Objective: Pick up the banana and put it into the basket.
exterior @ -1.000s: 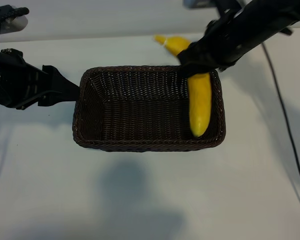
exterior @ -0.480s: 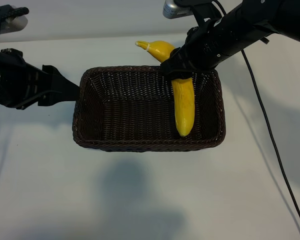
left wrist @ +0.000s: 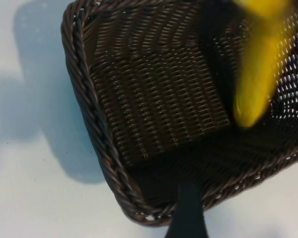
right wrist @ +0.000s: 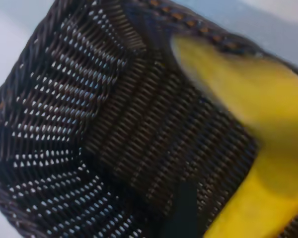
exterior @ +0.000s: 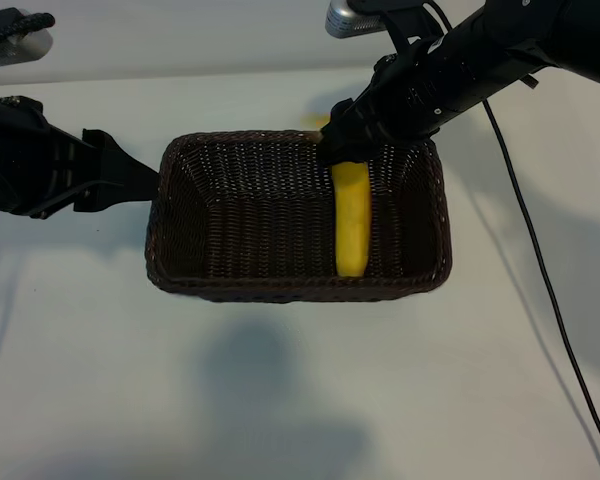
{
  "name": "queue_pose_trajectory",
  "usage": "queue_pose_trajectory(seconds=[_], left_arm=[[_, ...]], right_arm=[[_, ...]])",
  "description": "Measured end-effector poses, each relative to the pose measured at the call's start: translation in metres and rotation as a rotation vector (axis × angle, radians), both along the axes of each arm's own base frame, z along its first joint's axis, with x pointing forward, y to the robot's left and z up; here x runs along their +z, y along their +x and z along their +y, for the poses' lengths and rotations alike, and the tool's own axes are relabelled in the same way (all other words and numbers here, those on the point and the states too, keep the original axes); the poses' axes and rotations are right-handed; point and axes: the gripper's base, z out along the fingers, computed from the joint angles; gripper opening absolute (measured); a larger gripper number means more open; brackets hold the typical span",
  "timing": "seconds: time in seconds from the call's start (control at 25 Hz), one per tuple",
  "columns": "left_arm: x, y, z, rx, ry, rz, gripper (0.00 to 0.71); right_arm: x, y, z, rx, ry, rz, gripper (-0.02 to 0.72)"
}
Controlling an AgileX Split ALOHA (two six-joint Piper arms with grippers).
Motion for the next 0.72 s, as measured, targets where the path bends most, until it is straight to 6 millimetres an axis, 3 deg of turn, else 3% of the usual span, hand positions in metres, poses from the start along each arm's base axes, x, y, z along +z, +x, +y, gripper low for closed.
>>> queue_pose_trajectory(seconds=[0.28, 0.52, 0.72], left_arm=[[0.000, 0.000, 0.000, -0.012, 0.007, -0.005, 0.608], [0.000, 0.000, 0.000, -0.016, 0.010, -0.008, 0.608], [0.000, 0.000, 0.000, -0.019, 0.013, -0.010, 0.608]], right_arm=[[0.008, -0.008, -0.004, 0.011, 0.003, 0.056, 0.666], [0.049, -0.022, -0.029, 0.011, 0.001, 0.039, 0.663], [0.068, -0.039, -0.040, 0.032, -0.059, 0.037, 0.656]])
